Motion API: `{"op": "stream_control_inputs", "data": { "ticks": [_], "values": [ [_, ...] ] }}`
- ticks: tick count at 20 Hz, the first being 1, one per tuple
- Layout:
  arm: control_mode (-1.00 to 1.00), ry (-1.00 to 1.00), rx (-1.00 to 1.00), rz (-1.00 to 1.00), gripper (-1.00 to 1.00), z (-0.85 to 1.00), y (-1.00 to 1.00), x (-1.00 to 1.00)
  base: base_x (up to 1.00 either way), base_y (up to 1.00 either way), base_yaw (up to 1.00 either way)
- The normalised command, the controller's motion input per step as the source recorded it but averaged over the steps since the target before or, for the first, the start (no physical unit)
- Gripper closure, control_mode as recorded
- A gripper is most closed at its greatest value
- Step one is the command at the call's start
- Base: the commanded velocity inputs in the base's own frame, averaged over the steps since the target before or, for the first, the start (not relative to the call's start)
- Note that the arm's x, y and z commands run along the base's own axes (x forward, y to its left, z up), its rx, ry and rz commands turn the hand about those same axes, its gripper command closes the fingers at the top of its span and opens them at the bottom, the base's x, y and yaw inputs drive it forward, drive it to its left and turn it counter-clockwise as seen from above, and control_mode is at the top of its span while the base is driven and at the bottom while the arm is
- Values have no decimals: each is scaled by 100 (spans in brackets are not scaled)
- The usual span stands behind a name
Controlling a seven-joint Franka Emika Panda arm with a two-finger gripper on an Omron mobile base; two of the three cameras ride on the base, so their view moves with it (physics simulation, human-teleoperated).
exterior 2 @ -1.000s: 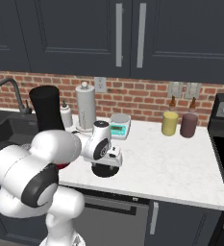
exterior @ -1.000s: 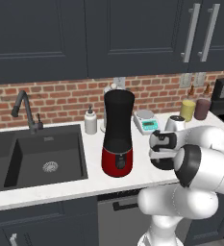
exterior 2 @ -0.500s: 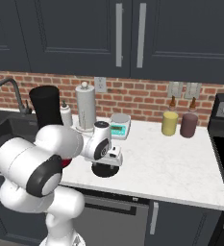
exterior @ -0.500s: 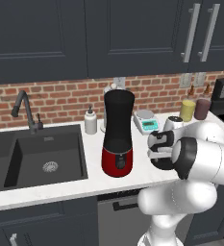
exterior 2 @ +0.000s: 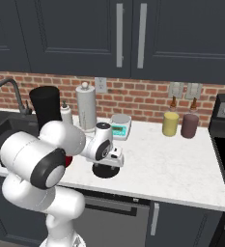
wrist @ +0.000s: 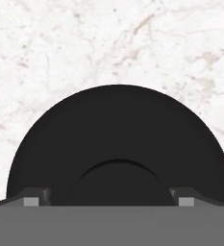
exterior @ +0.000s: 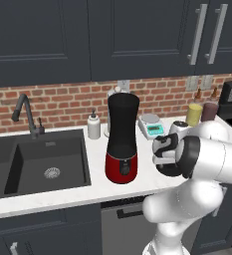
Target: Close the lid blender by securely placing the lid on top.
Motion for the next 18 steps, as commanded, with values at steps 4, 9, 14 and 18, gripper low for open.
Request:
{"op": "stream_control_inputs", "data": {
  "ticks": [4, 9, 14, 18],
  "values": [
    [-100, -3, 1, 0, 100, -5, 0, 0, 0, 0, 0],
    [-100, -8, 1, 0, 100, 4, 0, -4, 0, 0, 0],
    [-100, -5, 0, 0, 100, 47, 0, -28, 0, 0, 0],
    [-100, -8, 0, 0, 100, 97, -8, -54, 0, 0, 0]
  ]
}}
